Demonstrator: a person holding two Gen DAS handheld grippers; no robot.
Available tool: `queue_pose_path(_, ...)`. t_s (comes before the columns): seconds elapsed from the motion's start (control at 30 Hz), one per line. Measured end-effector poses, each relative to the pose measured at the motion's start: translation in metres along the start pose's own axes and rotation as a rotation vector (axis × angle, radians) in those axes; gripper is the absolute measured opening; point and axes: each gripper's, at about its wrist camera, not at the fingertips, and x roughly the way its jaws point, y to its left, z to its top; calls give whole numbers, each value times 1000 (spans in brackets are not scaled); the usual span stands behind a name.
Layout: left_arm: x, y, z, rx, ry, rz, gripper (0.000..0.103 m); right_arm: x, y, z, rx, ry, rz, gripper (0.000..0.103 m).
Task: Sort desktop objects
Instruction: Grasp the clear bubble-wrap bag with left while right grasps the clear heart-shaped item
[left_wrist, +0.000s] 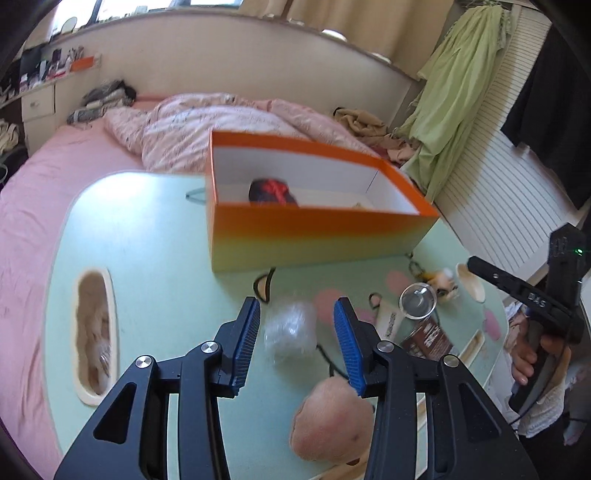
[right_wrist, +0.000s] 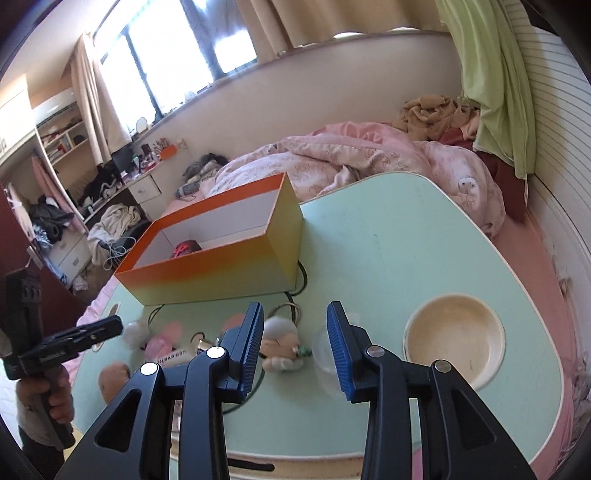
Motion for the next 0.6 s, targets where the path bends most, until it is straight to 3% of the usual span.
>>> queue_pose_path(0.07,6,0,-2,3,8,13,43,-3,-1,-3,-14,-11,-11,36)
queue_pose_path(0.17,17,-3,-3,33,36,30,43,-9,-9,-6,-8,-22,-36,46)
queue_pose_path(0.23,20,-5,-5,54,48,45,40,-11,-17,-6,7,-17,-57,46)
queue_pose_path(0.27,20,-4,-5,53,52,50,33,-11,-20,-6,9,-18,-71,46)
queue_pose_path(0.4,18,5,-5,-1,39,15,33,-12,-28,-11,0,-18,-131,46)
queue_pose_path(0.5,15,6,-8,1,36,33,33,-11,-31,-14,-2,-22,-152,46)
queue_pose_path(0.6,13,9,-10,-13,33,35,33,-6,-30,-15,-4,-5,-133,46)
